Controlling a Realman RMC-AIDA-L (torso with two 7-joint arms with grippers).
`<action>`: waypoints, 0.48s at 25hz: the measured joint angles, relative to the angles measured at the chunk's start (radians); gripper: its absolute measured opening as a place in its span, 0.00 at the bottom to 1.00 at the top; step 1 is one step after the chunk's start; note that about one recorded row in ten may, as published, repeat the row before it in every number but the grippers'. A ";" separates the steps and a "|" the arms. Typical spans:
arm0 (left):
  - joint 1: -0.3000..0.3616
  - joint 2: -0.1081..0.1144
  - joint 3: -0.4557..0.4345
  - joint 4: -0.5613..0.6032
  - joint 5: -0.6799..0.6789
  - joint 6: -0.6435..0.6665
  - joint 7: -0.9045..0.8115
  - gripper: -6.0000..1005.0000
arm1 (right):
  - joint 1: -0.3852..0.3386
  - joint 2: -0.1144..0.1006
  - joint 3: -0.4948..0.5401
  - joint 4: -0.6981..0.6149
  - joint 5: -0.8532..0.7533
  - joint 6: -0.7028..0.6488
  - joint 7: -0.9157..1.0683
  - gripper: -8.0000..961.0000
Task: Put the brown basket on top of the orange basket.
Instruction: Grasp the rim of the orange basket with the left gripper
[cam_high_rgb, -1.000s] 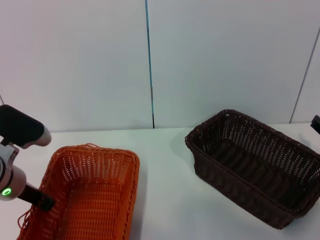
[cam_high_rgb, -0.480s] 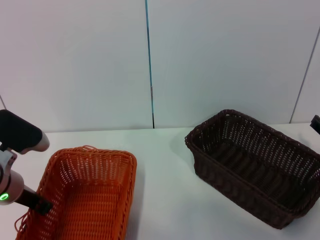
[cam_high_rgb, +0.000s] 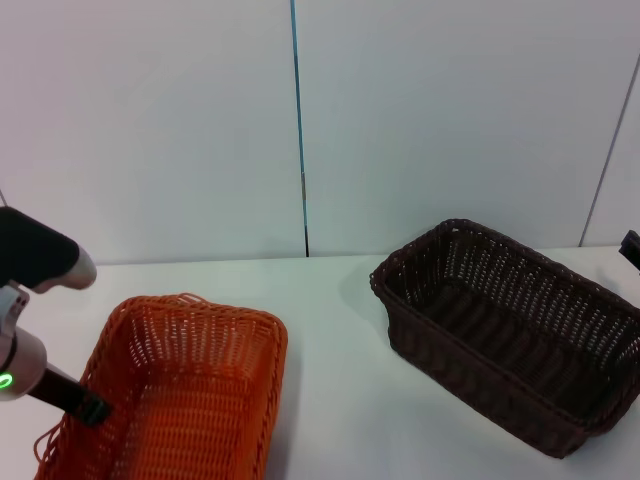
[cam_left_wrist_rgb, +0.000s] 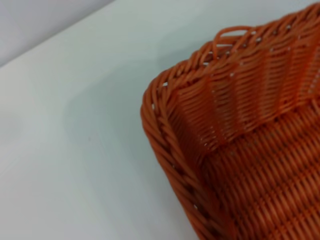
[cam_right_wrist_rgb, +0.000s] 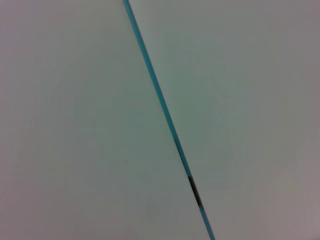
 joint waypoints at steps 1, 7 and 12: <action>-0.001 -0.002 -0.010 0.013 0.000 0.012 0.007 0.22 | 0.000 0.000 0.000 0.000 0.000 0.000 0.000 0.97; -0.002 0.000 -0.033 0.079 0.001 0.056 0.012 0.22 | -0.002 0.000 0.000 0.000 0.000 0.000 0.000 0.97; -0.004 0.012 -0.040 0.103 0.004 0.074 0.006 0.18 | -0.002 0.000 0.000 -0.001 0.000 0.000 0.000 0.97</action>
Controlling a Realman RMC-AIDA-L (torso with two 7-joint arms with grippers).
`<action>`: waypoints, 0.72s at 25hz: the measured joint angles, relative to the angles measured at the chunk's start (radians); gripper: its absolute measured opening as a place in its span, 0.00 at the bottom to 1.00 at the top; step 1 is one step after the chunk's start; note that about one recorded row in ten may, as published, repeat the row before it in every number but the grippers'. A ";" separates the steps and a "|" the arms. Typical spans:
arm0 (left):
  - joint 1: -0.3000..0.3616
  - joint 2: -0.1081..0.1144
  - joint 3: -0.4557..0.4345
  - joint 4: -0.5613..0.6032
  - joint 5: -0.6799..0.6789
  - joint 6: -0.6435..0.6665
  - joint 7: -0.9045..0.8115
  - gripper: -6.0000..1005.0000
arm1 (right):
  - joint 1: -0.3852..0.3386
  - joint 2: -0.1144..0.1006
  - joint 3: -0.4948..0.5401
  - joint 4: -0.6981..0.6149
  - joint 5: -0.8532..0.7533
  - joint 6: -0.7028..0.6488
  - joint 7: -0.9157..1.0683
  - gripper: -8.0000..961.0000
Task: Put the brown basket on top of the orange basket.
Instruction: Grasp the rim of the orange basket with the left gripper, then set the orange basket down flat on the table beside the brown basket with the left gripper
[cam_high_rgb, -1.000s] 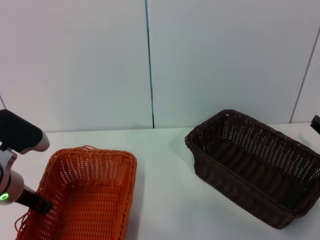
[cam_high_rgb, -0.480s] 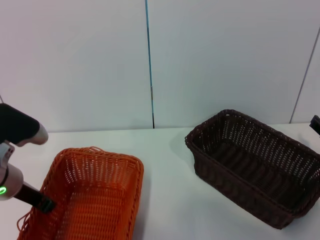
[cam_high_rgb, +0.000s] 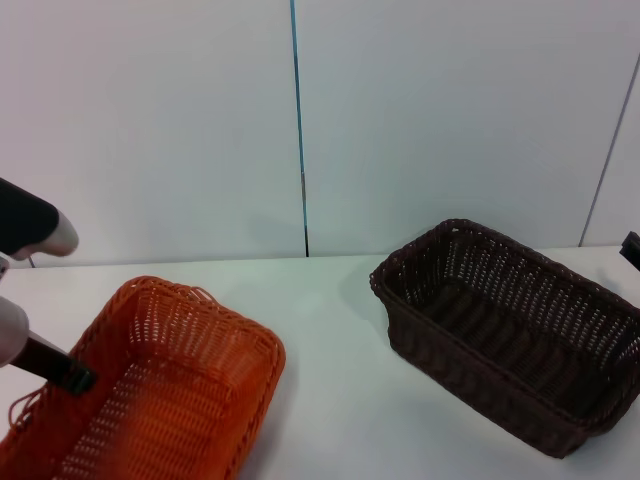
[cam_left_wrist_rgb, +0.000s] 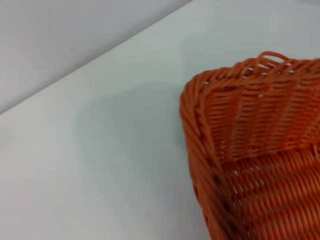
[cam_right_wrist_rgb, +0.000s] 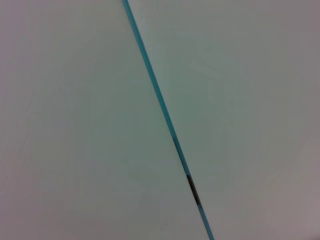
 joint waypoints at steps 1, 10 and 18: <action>-0.001 0.004 -0.009 0.008 0.000 0.010 0.001 0.17 | 0.000 0.000 0.000 0.000 0.000 0.000 0.000 0.97; 0.004 0.004 -0.024 0.101 0.002 0.065 0.000 0.14 | 0.003 0.000 0.004 0.000 0.000 0.000 0.000 0.97; 0.003 0.016 -0.024 0.238 0.002 0.159 0.006 0.13 | 0.003 -0.001 0.006 0.002 0.000 0.000 0.000 0.97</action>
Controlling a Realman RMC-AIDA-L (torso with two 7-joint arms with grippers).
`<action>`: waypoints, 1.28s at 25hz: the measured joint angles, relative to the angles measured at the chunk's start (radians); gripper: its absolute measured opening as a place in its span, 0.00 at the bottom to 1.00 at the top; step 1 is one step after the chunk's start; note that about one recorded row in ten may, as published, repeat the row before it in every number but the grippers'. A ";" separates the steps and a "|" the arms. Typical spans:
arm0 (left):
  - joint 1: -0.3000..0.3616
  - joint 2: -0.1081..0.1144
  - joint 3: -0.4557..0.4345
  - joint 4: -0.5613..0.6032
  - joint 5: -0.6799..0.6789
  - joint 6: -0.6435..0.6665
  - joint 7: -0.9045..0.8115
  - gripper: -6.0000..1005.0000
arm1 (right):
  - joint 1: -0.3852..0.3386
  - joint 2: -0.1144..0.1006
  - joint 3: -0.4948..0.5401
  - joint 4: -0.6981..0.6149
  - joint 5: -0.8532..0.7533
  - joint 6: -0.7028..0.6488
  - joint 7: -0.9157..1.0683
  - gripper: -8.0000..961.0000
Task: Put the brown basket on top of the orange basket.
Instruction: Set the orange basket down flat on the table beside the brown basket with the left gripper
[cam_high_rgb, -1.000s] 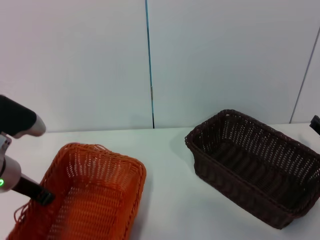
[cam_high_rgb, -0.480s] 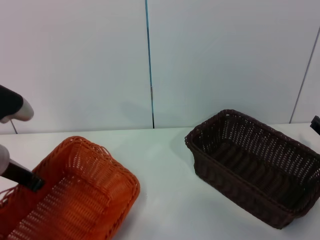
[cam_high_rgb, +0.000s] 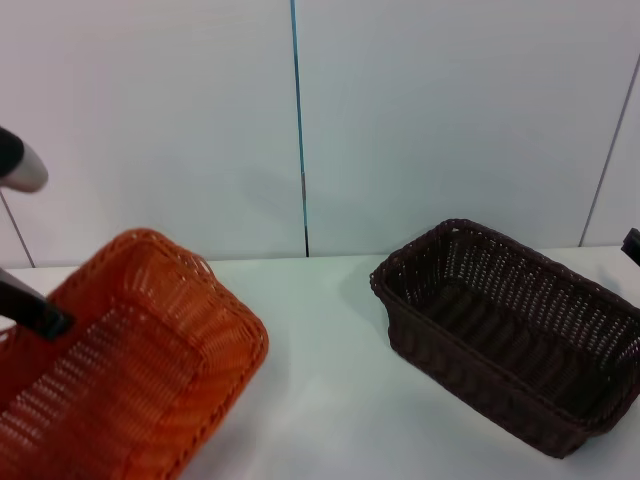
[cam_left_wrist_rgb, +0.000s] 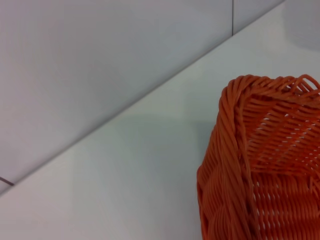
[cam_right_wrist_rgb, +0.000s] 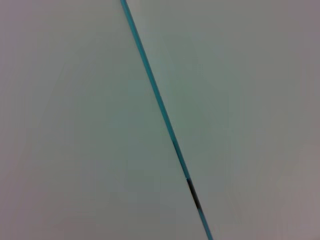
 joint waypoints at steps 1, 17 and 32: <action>-0.004 0.006 0.000 0.024 0.000 0.022 0.007 0.13 | 0.000 0.000 0.001 0.000 0.000 0.000 0.000 0.97; -0.137 -0.027 -0.032 0.050 -0.107 0.242 0.331 0.13 | -0.003 0.000 -0.002 0.005 0.000 0.000 -0.010 0.97; -0.264 -0.067 -0.033 -0.126 -0.122 0.184 0.472 0.13 | -0.005 -0.002 -0.005 0.003 0.000 -0.002 -0.011 0.97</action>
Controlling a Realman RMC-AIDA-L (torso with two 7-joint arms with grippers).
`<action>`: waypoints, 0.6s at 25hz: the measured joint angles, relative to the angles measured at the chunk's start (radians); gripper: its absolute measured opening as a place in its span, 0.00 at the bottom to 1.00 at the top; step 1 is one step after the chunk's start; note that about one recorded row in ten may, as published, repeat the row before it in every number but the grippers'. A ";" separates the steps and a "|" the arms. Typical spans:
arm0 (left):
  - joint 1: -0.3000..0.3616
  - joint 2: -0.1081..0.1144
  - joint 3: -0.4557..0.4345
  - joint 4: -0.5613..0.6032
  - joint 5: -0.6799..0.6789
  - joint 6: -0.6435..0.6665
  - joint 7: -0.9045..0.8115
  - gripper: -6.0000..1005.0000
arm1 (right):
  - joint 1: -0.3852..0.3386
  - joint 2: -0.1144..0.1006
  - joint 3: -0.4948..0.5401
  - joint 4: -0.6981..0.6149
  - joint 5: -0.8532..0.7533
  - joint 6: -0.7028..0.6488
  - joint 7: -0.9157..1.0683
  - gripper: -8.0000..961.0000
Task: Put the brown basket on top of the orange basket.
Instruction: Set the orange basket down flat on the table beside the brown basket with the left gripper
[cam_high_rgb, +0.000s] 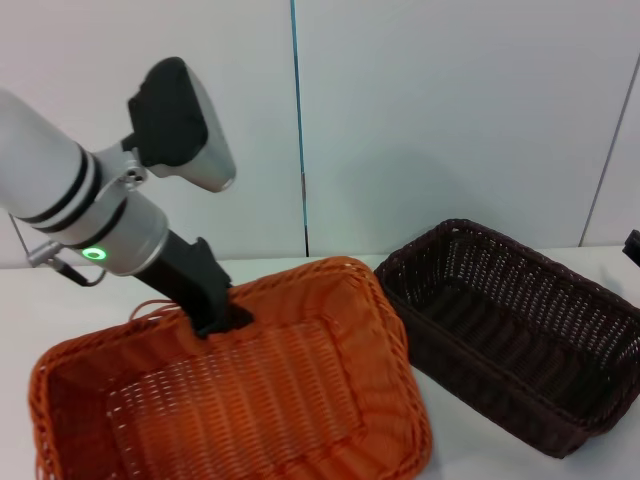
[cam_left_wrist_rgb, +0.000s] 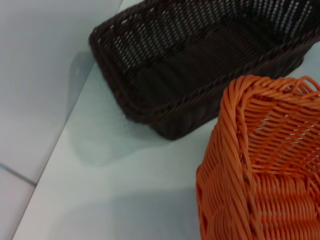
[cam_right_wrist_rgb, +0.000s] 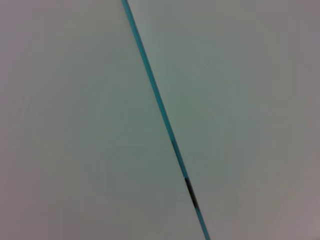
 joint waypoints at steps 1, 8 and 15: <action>-0.007 -0.001 -0.002 -0.018 -0.009 -0.010 0.014 0.13 | 0.000 0.000 0.000 0.000 0.000 0.000 0.000 0.97; -0.061 0.009 -0.001 -0.151 -0.048 -0.063 0.081 0.13 | -0.005 0.000 0.000 -0.001 0.000 0.001 0.000 0.97; -0.074 -0.015 0.020 -0.211 -0.050 -0.159 0.163 0.13 | -0.008 0.001 0.000 -0.002 0.000 0.002 0.000 0.97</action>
